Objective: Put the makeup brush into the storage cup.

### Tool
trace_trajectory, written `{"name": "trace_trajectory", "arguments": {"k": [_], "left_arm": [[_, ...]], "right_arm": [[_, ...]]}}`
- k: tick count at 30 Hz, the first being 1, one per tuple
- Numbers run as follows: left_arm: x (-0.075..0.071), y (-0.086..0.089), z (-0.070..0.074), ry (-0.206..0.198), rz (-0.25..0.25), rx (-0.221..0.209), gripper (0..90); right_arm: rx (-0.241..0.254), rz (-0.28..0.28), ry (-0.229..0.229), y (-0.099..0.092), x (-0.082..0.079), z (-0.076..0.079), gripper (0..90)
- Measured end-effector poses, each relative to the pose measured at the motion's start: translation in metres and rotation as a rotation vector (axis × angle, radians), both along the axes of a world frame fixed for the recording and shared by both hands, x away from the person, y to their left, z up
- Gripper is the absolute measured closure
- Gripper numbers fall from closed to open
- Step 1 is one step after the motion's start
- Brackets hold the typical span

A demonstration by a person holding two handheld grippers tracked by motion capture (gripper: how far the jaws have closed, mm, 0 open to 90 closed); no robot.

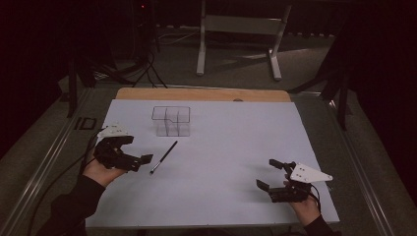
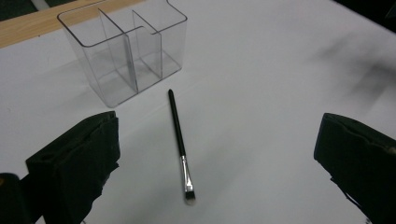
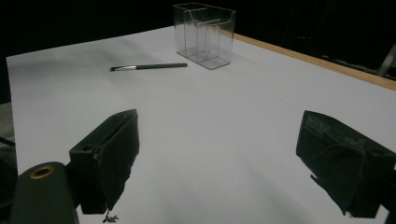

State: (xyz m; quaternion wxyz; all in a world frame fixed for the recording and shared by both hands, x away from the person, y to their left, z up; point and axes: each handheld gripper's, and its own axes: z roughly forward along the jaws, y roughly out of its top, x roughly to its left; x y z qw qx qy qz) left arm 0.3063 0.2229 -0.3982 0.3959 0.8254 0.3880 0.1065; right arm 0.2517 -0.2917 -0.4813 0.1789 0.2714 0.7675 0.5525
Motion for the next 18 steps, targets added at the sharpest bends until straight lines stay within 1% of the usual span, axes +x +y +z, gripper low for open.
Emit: {"name": "trace_trajectory", "arguments": {"k": [5, 7, 9, 13, 14, 16, 17, 18], "left_arm": [[0.008, -0.007, -0.004, 0.056, -0.014, 0.05, 1.7], [0.011, -0.011, -0.006, 0.061, -0.011, 0.083, 2.8], [0.014, -0.014, -0.007, 0.076, -0.006, 0.111, 3.3], [0.017, -0.018, -0.008, 0.104, -0.005, 0.134, 5.1], [0.018, -0.018, -0.008, 0.113, -0.013, 0.141, 5.5], [0.021, -0.019, -0.008, 0.124, -0.005, 0.153, 6.3], [0.023, -0.019, -0.009, 0.143, -0.008, 0.15, 7.2], [0.025, -0.019, -0.01, 0.156, 0.004, 0.156, 7.2]], "right_arm": [[0.002, 0.001, 0.004, 0.0, 0.0, 0.0, 13.4], [0.003, 0.0, 0.002, 0.0, 0.0, 0.0, 13.4], [0.001, 0.001, 0.005, 0.0, 0.0, 0.0, 13.4], [0.003, 0.004, 0.012, 0.0, 0.001, -0.001, 13.3], [0.003, 0.005, 0.012, 0.0, 0.001, -0.001, 13.3], [0.005, 0.005, 0.012, 0.0, 0.001, 0.0, 13.3], [0.004, 0.004, 0.012, 0.0, 0.001, 0.0, 13.3], [0.005, 0.004, 0.012, 0.0, 0.001, 0.0, 13.3]]}}
